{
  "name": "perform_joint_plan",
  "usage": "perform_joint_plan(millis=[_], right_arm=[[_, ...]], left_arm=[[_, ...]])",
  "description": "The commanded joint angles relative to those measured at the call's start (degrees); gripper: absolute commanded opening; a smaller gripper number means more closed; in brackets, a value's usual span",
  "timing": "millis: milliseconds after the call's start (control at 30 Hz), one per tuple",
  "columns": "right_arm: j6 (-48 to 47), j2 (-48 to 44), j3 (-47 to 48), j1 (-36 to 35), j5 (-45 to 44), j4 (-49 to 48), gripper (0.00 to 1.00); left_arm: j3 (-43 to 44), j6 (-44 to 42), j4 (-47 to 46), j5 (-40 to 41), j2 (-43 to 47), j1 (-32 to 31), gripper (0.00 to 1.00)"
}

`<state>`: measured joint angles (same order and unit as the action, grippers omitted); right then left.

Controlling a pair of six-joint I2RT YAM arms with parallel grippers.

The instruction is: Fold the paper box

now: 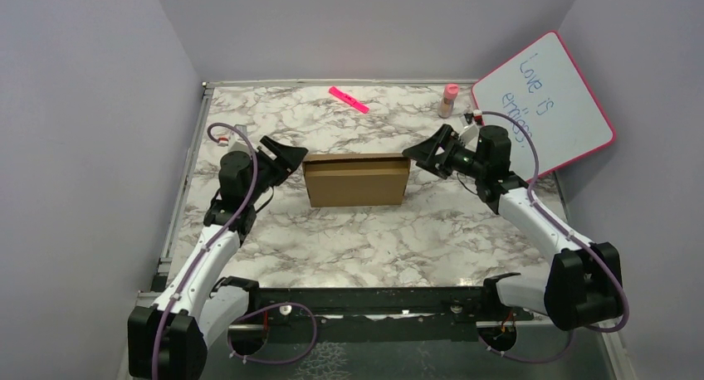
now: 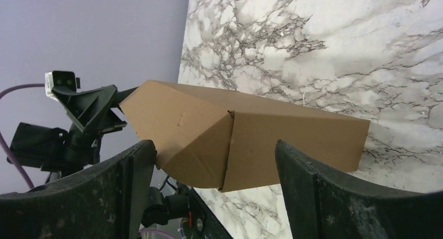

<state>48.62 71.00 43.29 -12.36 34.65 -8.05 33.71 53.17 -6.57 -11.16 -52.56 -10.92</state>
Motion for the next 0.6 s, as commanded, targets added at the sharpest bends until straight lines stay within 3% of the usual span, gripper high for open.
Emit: perform_joint_plan(millis=[0, 400, 567], right_arm=[[2.3, 0.8, -2.3, 0.3, 3.7, -4.1, 0.87], [4.7, 1.8, -6.5, 0.3, 5.0, -9.3, 0.79], [4.8, 3.5, -8.2, 0.3, 6.2, -12.4, 0.72]], left_arm=[[-1.2, 1.9, -5.4, -5.7, -1.5, 0.6, 0.65], [-5.9, 6.0, -10.4, -9.6, -1.7, 1.4, 0.43], [-7.3, 5.3, -11.2, -10.4, -1.9, 1.4, 0.39]])
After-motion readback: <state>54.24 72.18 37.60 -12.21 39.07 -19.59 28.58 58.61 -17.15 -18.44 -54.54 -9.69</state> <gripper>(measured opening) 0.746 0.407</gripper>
